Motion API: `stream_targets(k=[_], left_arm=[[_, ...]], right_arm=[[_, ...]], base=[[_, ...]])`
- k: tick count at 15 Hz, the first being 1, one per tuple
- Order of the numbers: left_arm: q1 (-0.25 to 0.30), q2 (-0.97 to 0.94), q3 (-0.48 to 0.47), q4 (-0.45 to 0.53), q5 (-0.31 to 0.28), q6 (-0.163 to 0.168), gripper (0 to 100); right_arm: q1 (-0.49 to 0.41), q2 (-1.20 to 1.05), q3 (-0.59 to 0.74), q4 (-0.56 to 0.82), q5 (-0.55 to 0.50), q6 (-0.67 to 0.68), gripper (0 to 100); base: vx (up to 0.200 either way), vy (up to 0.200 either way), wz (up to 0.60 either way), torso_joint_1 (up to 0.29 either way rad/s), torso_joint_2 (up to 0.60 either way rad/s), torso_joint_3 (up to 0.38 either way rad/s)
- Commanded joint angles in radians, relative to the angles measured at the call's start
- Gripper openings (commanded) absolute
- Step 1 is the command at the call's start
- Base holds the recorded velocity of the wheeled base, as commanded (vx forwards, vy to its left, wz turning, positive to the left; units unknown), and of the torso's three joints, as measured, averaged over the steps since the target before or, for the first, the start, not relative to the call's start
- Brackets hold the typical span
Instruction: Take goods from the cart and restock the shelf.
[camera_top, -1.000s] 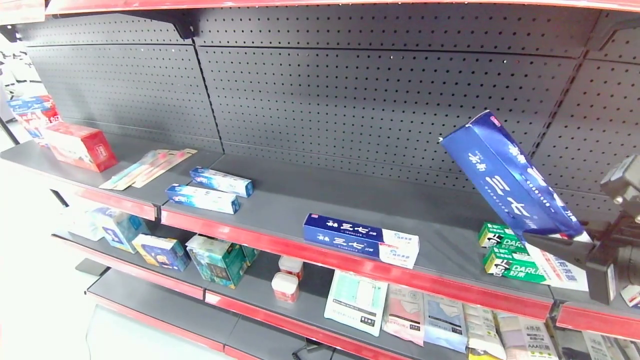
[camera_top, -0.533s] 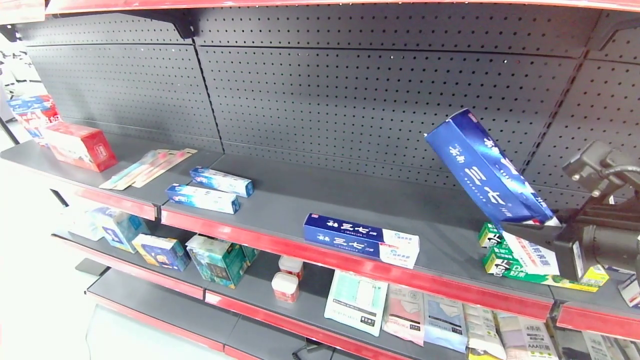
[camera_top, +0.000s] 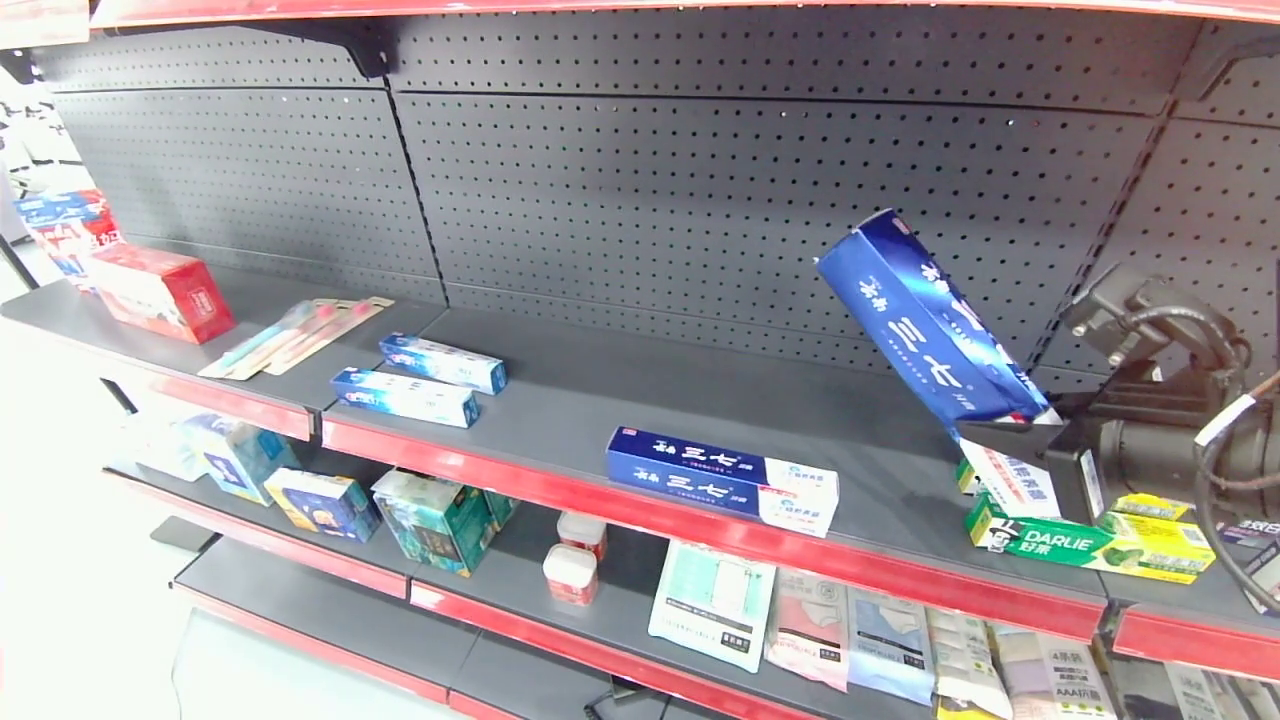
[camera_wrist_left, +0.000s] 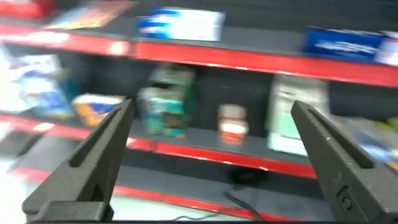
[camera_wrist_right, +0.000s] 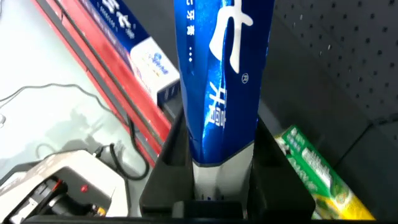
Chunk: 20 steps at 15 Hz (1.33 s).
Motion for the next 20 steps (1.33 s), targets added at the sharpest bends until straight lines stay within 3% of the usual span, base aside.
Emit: stream_targets(k=[1,2,3,4,5,7,9,13,14,15,17,20], left_arm=[[0.004,0.001,-0.002,0.002,0.01,0.014,100],[0.004,0.007,-0.001,0.001,0.061,0.0,100],[0.006,0.012,-0.001,0.001,0.125,-0.043,100],[0.006,0.013,-0.001,0.001,0.142,-0.056,100],[0.006,0.012,-0.001,-0.001,0.148,-0.05,100],[0.009,0.02,-0.002,0.002,0.253,-0.035,100],[0.024,0.047,-0.004,0.004,0.277,-0.033,100],[0.032,0.072,-0.01,0.022,0.389,-0.035,100],[0.032,0.072,-0.01,0.022,0.389,-0.035,100],[0.061,0.099,-0.01,0.022,0.426,-0.036,100],[0.138,0.138,-0.01,0.022,0.424,-0.038,100],[0.296,0.161,-0.01,0.021,0.429,-0.035,100]], right_arm=[[0.006,0.032,-0.008,-0.022,-0.001,-0.002,0],[0.006,0.034,-0.008,-0.023,-0.001,-0.002,0],[0.006,0.034,-0.003,-0.023,-0.001,-0.001,0],[0.006,0.032,0.003,-0.023,-0.002,0.001,0],[0.006,0.026,0.011,-0.023,-0.002,0.001,0],[0.008,0.019,0.015,-0.023,-0.002,-0.001,0],[0.008,0.019,0.017,-0.023,-0.002,-0.001,0],[0.008,0.005,0.024,-0.023,-0.002,-0.001,0],[0.008,0.005,0.024,-0.023,-0.002,-0.001,0],[0.006,-0.003,0.031,-0.023,-0.002,0.001,0],[0.003,-0.004,0.032,-0.023,-0.002,0.004,0],[0.0,-0.006,0.032,-0.023,-0.002,0.006,0]], base=[[0.0,0.0,0.0,0.0,0.0,0.0],[0.0,0.0,0.0,0.0,0.0,0.0],[0.0,0.0,0.0,0.0,0.0,0.0],[0.0,0.0,0.0,0.0,0.0,0.0],[0.0,0.0,0.0,0.0,0.0,0.0],[0.0,0.0,0.0,0.0,0.0,0.0],[0.0,0.0,0.0,0.0,0.0,0.0],[0.0,0.0,0.0,0.0,0.0,0.0],[0.0,0.0,0.0,0.0,0.0,0.0],[0.0,0.0,0.0,0.0,0.0,0.0],[0.0,0.0,0.0,0.0,0.0,0.0],[0.0,0.0,0.0,0.0,0.0,0.0]])
